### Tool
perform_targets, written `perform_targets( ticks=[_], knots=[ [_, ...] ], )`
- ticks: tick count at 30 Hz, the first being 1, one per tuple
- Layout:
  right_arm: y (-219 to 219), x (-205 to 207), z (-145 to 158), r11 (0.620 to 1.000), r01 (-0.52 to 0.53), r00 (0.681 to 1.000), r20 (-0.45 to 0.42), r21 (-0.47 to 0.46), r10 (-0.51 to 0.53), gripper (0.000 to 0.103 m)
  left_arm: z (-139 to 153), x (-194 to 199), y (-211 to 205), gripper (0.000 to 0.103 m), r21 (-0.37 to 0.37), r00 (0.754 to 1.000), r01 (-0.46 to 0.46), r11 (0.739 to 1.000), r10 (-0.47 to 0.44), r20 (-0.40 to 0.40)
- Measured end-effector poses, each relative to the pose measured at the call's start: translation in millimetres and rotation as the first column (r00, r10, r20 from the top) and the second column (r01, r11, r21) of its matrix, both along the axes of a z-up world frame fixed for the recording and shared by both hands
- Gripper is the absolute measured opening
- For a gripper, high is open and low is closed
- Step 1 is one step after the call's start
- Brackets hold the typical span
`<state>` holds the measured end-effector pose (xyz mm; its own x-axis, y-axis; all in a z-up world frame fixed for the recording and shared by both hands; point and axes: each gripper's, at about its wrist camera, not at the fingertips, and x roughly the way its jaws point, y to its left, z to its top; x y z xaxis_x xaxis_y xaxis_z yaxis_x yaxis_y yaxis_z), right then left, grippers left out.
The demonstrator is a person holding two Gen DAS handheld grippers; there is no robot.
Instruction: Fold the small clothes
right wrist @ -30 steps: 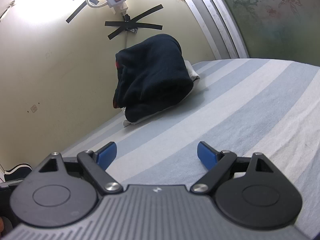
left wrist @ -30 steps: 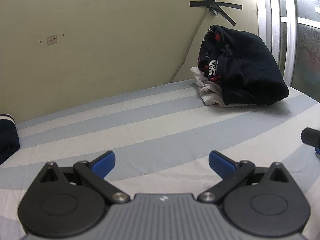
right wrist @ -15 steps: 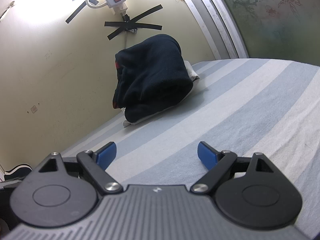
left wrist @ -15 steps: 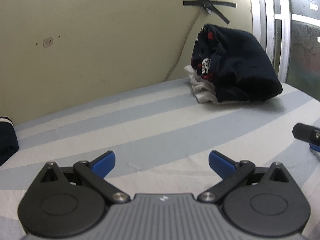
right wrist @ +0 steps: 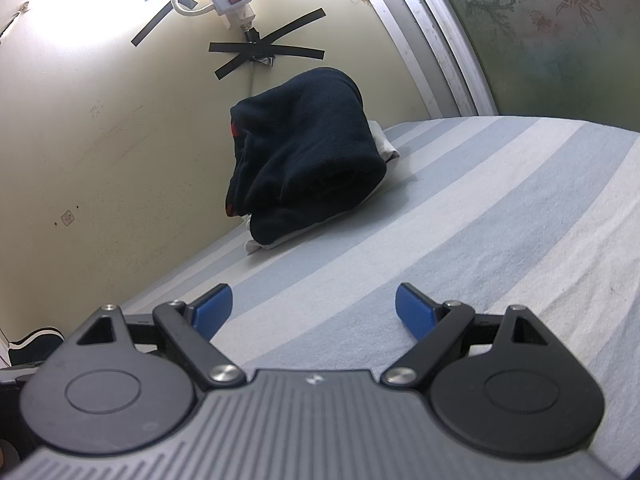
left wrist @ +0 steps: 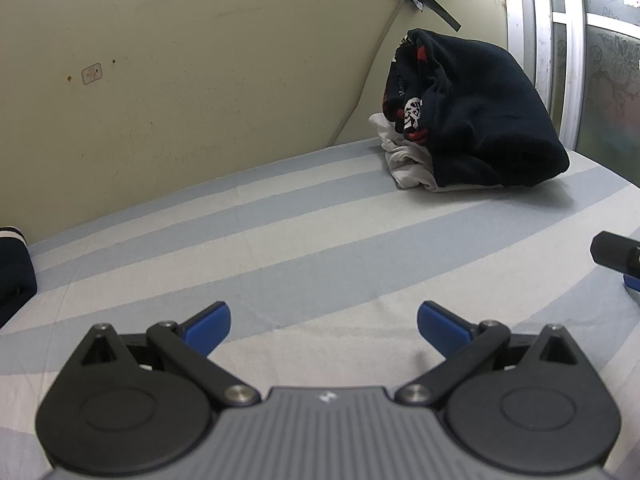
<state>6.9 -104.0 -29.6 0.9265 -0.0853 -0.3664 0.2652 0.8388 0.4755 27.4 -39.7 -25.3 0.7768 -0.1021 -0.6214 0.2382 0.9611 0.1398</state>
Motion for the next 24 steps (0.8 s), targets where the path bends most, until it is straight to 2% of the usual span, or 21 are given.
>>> perform_targets(
  ticks=[24],
  knots=[
    [0.3, 0.4, -0.5, 1.000, 0.003, 1.000, -0.004, 0.000, -0.003, 0.091, -1.1, 0.1, -3.7, 0.103, -0.002, 0.999, 0.037, 0.999, -0.037, -0.027]
  ],
)
